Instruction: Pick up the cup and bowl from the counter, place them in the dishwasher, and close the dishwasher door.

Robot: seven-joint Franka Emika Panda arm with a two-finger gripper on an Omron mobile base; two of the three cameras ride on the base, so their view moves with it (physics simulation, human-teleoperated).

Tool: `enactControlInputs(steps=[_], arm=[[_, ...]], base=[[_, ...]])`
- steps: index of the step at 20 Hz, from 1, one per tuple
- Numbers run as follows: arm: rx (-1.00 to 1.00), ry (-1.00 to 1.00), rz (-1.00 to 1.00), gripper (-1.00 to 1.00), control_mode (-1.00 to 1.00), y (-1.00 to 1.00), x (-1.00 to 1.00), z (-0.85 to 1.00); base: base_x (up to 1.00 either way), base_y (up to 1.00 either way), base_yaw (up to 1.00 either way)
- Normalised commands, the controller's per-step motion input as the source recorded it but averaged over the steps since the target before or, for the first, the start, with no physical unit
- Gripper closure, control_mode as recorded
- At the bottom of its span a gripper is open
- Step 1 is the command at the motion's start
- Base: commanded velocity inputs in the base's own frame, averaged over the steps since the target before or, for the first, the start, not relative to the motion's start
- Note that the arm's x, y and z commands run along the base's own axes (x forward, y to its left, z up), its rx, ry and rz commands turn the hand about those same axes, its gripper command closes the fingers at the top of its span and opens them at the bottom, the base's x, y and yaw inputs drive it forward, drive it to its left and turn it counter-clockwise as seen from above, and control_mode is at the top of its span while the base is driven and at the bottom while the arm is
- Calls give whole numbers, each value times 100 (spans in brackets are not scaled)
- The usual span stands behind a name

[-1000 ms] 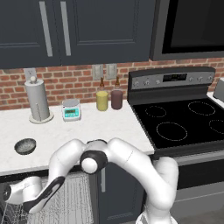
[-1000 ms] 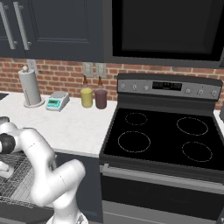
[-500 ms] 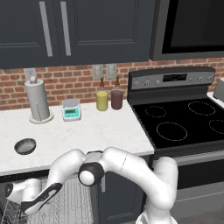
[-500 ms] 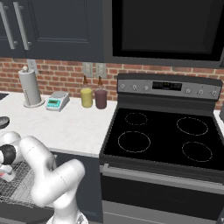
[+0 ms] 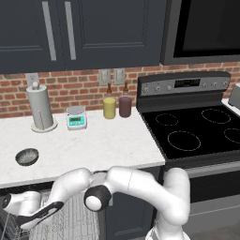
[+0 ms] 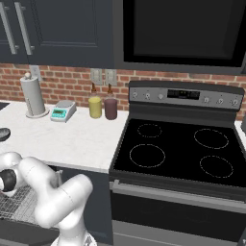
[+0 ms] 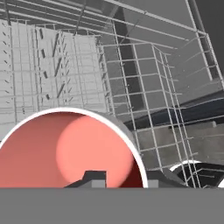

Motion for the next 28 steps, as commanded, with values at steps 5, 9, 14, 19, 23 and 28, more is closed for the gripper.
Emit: enactControlInputs(steps=[5,9,14,19,23,28], arm=[[-1,0,-1,-100,-100,20,-12,1],[-5,0,-3,-100,-100,9,-24,9],[-6,-4,-4,-100,-100,3,-26,17],[0,-10,0,-100,-100,0,-29,25],[0,-14,0,-100,-100,0,-25,32],[0,-11,0,-100,-100,0,-10,28]], base=[[0,0,0],[0,0,0],[0,0,0],[0,0,0],[0,0,0],[0,0,0]])
